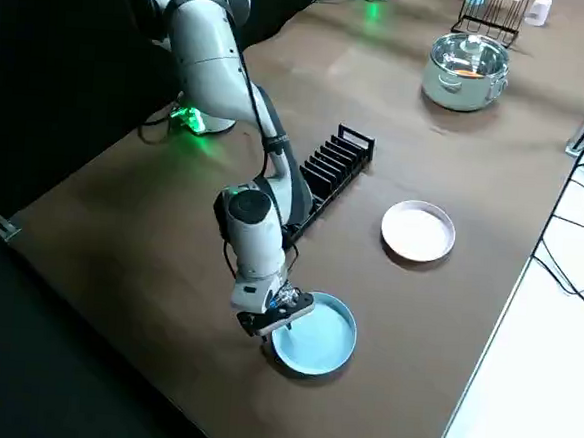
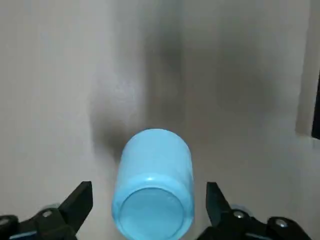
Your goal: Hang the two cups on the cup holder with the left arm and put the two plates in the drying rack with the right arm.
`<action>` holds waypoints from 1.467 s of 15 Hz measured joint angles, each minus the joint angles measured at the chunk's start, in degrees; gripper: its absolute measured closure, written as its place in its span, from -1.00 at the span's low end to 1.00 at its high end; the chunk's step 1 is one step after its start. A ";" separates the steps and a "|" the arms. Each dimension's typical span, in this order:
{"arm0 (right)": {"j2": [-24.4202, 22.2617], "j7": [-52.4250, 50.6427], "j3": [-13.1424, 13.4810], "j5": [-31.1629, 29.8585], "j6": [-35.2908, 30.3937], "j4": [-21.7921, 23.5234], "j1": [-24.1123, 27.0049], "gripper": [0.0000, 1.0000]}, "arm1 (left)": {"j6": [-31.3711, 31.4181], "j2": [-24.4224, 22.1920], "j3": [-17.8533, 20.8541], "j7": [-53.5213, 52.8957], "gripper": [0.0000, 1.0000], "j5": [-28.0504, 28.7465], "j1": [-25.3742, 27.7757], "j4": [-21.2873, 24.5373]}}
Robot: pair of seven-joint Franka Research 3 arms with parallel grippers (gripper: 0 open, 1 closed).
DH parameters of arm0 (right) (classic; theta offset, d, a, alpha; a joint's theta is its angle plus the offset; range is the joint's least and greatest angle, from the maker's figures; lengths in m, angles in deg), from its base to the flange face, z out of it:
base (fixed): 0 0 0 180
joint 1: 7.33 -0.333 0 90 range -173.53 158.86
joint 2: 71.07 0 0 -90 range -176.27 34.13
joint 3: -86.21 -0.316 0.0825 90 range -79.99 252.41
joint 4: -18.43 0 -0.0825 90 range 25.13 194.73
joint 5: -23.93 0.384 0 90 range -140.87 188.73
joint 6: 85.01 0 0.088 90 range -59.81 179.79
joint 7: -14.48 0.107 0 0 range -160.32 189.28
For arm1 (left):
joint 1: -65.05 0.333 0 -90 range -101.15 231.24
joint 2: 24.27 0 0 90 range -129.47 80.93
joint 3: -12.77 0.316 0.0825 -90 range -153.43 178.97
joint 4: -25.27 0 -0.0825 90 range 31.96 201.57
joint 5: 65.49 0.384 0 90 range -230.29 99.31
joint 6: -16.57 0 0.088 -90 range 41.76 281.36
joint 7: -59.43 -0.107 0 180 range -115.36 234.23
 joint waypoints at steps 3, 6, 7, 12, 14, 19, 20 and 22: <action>0.27 0.00 0.00 0.93 0.00 0.00 0.26 -0.05 | 0.00 0.00 -0.02 0.00 -0.96 0.00 0.00 0.11; 0.52 0.03 -0.17 1.55 0.29 -0.23 0.26 0.56 | 0.04 0.00 -0.02 0.00 -0.62 0.00 0.00 0.11; 0.52 0.03 -0.27 1.68 0.29 -0.50 0.26 0.78 | 0.08 -0.13 -0.03 0.02 -0.34 0.00 0.00 0.06; -0.33 -0.04 -3.68 1.79 -0.94 -1.62 0.29 0.94 | 0.35 -0.48 -2.15 2.84 -0.32 0.00 0.00 -0.77; -2.75 -0.27 -6.03 1.69 -6.76 -2.71 0.10 0.94 | -2.23 -1.02 -4.78 6.32 -0.32 0.00 -0.04 -3.51; -17.62 -3.91 -11.89 1.23 -29.41 -4.13 -1.49 0.94 | -25.86 -3.25 -11.54 16.86 -0.32 0.00 -0.15 -19.73; -22.66 -6.16 -12.26 -1.62 -35.25 -3.17 -3.48 0.94 | -34.63 -3.93 -13.87 19.82 -0.32 0.00 -0.23 -25.13; -25.72 -7.37 -12.40 -7.85 -38.63 -0.63 -4.87 0.94 | -38.81 -4.78 -15.59 21.99 -0.32 0.00 -0.26 -27.76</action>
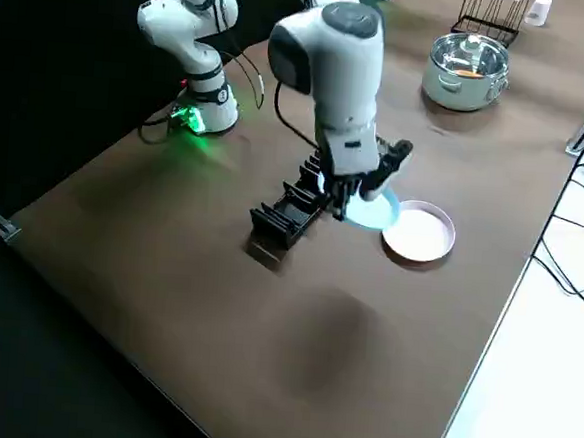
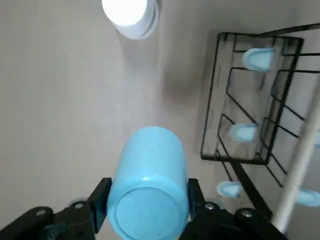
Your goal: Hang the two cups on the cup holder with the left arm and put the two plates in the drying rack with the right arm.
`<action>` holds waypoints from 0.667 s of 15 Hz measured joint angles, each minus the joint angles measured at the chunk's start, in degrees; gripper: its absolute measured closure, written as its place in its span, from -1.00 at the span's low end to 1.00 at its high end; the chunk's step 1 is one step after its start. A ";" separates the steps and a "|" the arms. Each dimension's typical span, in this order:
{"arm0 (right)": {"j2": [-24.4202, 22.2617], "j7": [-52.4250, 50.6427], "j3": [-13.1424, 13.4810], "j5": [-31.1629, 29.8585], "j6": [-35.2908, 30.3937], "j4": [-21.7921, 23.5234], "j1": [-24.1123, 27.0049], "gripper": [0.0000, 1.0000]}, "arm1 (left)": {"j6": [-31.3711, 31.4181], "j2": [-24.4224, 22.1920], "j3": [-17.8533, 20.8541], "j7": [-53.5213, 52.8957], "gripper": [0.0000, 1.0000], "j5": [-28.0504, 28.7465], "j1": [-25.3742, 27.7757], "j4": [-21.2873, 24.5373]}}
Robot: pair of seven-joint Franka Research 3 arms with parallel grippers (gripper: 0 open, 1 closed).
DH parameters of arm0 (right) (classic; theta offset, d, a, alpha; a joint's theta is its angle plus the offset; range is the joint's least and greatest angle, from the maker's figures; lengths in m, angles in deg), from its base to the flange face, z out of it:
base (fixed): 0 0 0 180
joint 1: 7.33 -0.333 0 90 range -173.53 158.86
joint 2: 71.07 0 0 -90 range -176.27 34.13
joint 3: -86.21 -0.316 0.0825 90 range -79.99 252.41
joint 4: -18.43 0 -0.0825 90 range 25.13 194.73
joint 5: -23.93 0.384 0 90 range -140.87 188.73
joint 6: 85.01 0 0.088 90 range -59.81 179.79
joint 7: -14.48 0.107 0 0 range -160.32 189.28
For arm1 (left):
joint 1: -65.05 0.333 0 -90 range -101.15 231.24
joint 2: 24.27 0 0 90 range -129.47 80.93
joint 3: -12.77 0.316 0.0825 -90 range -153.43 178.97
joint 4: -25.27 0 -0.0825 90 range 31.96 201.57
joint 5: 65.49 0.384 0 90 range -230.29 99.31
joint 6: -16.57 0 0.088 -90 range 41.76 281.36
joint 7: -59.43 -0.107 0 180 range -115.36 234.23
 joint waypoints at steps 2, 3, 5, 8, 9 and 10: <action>-2.03 -0.74 -0.06 -5.75 -1.19 3.90 -1.90 0.94 | -1.30 -1.08 -1.34 2.30 -0.32 0.00 0.02 -0.43; -2.99 -0.75 -0.09 -8.46 -1.47 6.02 -2.94 0.94 | -1.56 -1.46 -2.16 3.67 -0.32 0.00 0.01 -0.43; -5.01 -0.74 -0.12 -14.32 -1.66 10.49 -4.60 0.94 | -1.55 -1.67 -3.78 6.57 -0.32 -0.01 -0.04 -0.43; -7.87 -0.74 -0.11 -21.32 -1.59 16.70 -5.33 0.94 | 0.44 -1.42 -4.52 9.46 -0.32 -0.06 -0.18 -0.39; -8.59 -0.76 -0.07 -23.69 -1.56 18.43 -5.33 0.94 | 1.25 -1.07 -4.52 9.83 -0.32 -0.07 -0.18 -0.35; -9.17 -0.76 -0.06 -25.96 -1.47 20.14 -5.33 0.94 | 2.18 -0.61 -4.52 10.03 -0.32 -0.07 -0.16 -0.28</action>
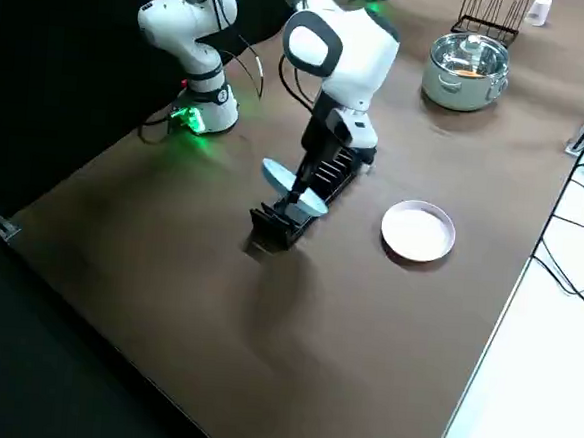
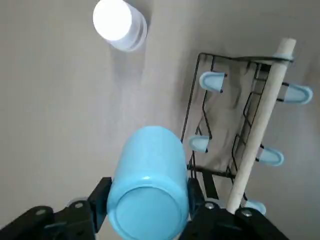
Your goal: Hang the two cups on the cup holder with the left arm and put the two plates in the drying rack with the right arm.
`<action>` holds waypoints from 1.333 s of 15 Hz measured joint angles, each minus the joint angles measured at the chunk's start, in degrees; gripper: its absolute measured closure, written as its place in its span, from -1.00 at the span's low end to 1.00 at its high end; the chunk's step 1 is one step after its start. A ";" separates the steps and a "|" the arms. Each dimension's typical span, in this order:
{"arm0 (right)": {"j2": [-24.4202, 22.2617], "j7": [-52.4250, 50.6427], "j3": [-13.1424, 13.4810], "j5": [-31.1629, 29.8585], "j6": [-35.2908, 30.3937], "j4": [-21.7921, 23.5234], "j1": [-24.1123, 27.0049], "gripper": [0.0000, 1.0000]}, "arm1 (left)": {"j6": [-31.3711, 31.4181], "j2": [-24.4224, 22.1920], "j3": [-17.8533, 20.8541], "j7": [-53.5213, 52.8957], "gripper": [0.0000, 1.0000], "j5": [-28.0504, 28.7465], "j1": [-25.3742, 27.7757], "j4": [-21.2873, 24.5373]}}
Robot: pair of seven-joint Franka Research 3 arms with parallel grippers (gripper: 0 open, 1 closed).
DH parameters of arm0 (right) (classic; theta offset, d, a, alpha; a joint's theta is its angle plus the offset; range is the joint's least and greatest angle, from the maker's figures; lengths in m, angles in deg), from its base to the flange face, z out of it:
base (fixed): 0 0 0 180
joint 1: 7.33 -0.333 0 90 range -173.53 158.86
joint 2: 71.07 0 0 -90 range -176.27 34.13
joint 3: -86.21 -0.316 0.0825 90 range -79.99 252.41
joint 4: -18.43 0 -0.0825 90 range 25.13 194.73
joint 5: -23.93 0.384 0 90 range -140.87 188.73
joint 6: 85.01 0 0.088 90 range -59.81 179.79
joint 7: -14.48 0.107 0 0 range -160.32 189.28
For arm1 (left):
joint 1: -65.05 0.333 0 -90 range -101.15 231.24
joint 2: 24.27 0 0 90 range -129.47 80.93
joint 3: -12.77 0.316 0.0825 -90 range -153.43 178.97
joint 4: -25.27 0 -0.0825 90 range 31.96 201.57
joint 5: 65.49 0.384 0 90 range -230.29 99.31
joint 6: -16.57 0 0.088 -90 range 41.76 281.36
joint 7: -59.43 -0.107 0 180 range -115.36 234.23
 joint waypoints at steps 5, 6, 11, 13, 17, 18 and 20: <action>-2.22 -0.10 -0.08 -10.52 3.37 7.83 -0.42 0.94 | 2.15 2.05 -1.06 2.30 -0.32 -0.01 -0.15 0.04; -2.75 -0.10 -0.09 -11.68 5.43 9.90 -0.56 0.94 | 2.49 2.25 -1.36 3.09 -0.32 -0.01 -0.21 0.05; -4.28 -0.01 -0.13 -13.27 11.18 15.90 -2.70 0.94 | 5.52 3.49 -2.68 7.45 -0.32 -0.01 -0.37 0.05; -4.31 1.27 -0.13 -13.27 11.17 15.95 -3.40 0.94 | 6.03 3.84 -2.81 8.36 -0.32 -0.01 -0.43 0.05; -3.75 4.97 -0.14 -13.32 11.17 16.43 -4.85 0.94 | 7.23 4.68 -3.21 10.52 -0.32 -0.01 -0.73 0.05; -3.53 5.11 -0.13 -13.33 11.18 16.44 -4.88 0.94 | 7.46 4.96 -3.25 10.71 -0.32 -0.01 -0.80 0.05; -2.90 5.57 -0.11 -13.33 11.26 16.43 -4.88 0.94 | 7.66 5.49 -3.27 11.42 -0.32 -0.01 -0.83 0.05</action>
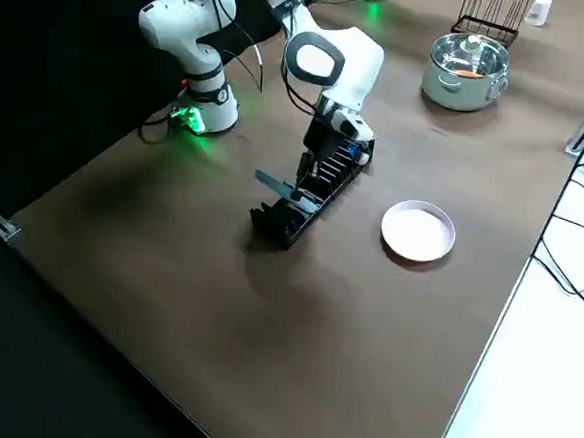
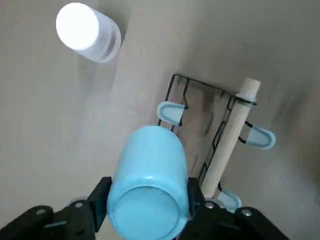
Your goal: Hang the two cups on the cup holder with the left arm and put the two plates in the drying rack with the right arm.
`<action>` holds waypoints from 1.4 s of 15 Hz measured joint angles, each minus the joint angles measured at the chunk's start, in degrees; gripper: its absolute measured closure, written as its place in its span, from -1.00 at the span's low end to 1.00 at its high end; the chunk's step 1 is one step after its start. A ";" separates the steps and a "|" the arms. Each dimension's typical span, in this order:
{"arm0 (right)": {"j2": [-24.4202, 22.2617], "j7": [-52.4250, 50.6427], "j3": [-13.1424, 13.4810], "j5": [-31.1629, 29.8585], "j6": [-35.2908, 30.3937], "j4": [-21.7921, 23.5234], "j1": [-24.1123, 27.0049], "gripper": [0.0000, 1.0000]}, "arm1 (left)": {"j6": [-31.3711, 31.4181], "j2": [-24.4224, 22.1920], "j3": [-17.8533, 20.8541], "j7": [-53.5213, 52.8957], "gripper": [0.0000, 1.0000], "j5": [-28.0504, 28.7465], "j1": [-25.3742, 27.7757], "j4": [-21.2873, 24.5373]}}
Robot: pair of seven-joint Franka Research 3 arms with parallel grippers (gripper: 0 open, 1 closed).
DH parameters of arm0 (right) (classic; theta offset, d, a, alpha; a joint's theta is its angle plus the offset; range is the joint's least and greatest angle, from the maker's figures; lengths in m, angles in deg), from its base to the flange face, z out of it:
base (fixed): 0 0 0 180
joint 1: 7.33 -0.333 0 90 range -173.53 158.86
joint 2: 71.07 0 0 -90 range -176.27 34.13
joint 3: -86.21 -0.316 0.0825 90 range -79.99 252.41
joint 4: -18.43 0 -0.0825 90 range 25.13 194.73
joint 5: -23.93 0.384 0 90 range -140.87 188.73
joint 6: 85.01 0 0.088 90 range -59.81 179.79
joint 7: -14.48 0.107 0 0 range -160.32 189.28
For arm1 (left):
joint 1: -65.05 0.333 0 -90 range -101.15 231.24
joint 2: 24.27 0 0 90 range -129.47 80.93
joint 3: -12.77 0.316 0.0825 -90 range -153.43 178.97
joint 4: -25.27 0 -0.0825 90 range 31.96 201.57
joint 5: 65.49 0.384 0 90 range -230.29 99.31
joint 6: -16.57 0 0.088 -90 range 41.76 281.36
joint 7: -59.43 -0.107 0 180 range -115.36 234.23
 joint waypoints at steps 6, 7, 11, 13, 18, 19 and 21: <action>2.60 1.98 0.02 -0.53 0.25 -1.08 0.00 0.94 | 1.25 1.11 -0.01 0.22 -0.32 0.00 -0.38 0.00; 2.76 2.07 0.02 -0.54 0.31 -1.27 0.00 0.92 | 1.29 1.18 -0.01 0.22 -0.41 0.00 -0.47 0.00; 3.26 2.34 0.02 -0.55 0.33 -1.80 -0.03 0.51 | 1.52 1.21 -0.02 0.25 -1.00 0.00 -0.52 -0.04; 3.51 2.40 0.02 -0.56 0.33 -2.57 -0.06 -0.01 | 1.86 1.21 -0.01 0.25 -1.00 0.00 -0.46 -0.56; 3.52 2.63 -0.06 -0.12 0.33 -6.19 -0.83 -0.12 | 1.98 2.57 0.33 -0.91 -1.00 1.25 1.35 -4.37; 3.60 2.78 -0.08 1.34 0.33 -7.32 -1.33 -0.12 | 1.98 3.84 0.37 -1.91 -1.00 3.11 2.18 -5.49; 4.20 2.98 -0.09 8.04 0.27 -9.96 -2.17 -0.12 | 2.63 7.67 0.45 -4.52 -1.00 7.79 4.36 -7.88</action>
